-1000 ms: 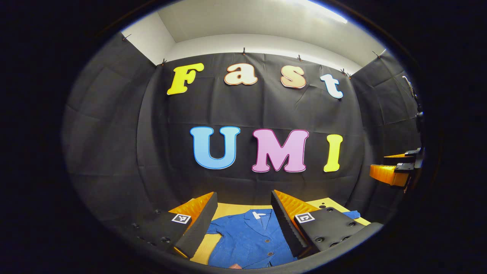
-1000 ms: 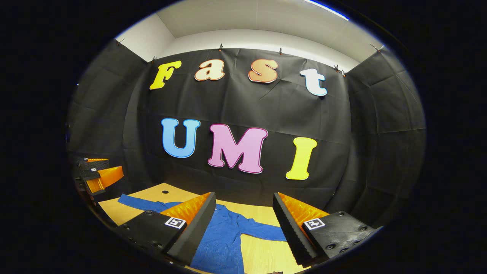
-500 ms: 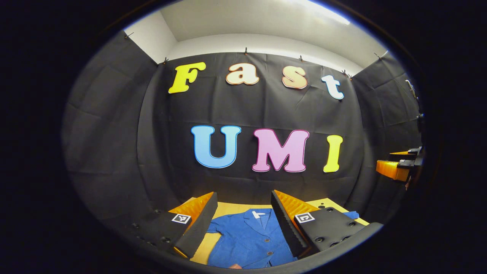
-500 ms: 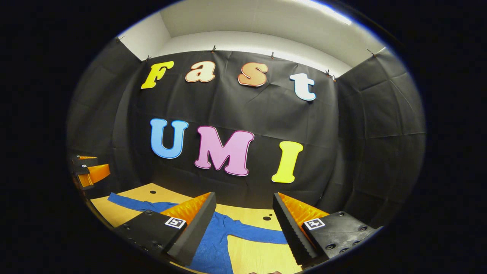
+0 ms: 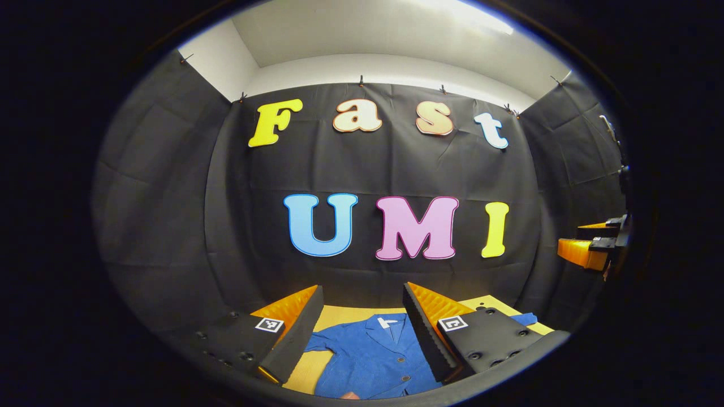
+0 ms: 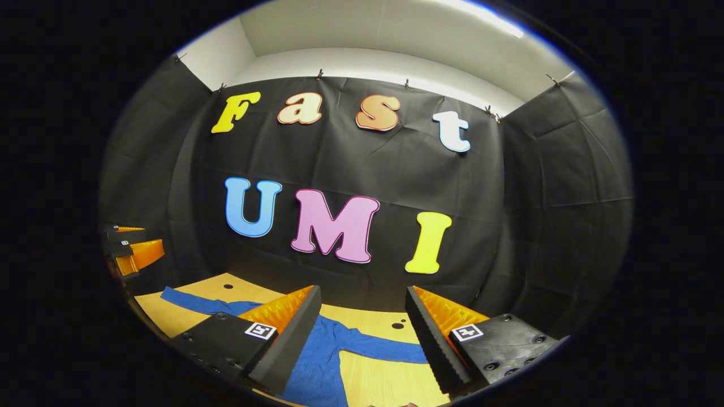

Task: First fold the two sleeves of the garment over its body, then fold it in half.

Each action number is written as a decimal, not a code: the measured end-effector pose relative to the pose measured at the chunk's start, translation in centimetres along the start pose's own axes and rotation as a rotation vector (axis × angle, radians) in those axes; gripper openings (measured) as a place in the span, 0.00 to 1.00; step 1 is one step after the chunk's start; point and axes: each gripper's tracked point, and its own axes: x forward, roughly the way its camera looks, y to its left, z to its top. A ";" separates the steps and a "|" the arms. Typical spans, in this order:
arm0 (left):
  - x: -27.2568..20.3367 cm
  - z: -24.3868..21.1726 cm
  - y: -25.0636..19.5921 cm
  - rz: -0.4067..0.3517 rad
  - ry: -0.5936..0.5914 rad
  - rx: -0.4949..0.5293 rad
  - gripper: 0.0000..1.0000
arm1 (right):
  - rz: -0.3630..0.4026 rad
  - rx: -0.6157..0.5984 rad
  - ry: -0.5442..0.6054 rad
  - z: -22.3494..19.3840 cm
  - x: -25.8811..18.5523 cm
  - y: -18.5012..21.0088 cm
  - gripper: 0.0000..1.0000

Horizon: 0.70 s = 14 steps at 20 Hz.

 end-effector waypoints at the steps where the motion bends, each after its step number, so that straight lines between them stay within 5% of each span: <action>1: 0.0 0.2 0.1 0.002 -0.002 0.002 0.80 | 0.000 0.006 0.003 -0.1 0.1 0.0 0.96; 9: 0.2 -0.4 0.2 -0.005 0.010 0.001 0.80 | -0.008 0.076 0.129 -4.2 2.0 -3.5 0.98; 14: 0.7 -1.3 0.4 -0.008 0.031 -0.036 0.80 | -0.074 0.085 0.273 -9.2 4.0 -10.4 0.96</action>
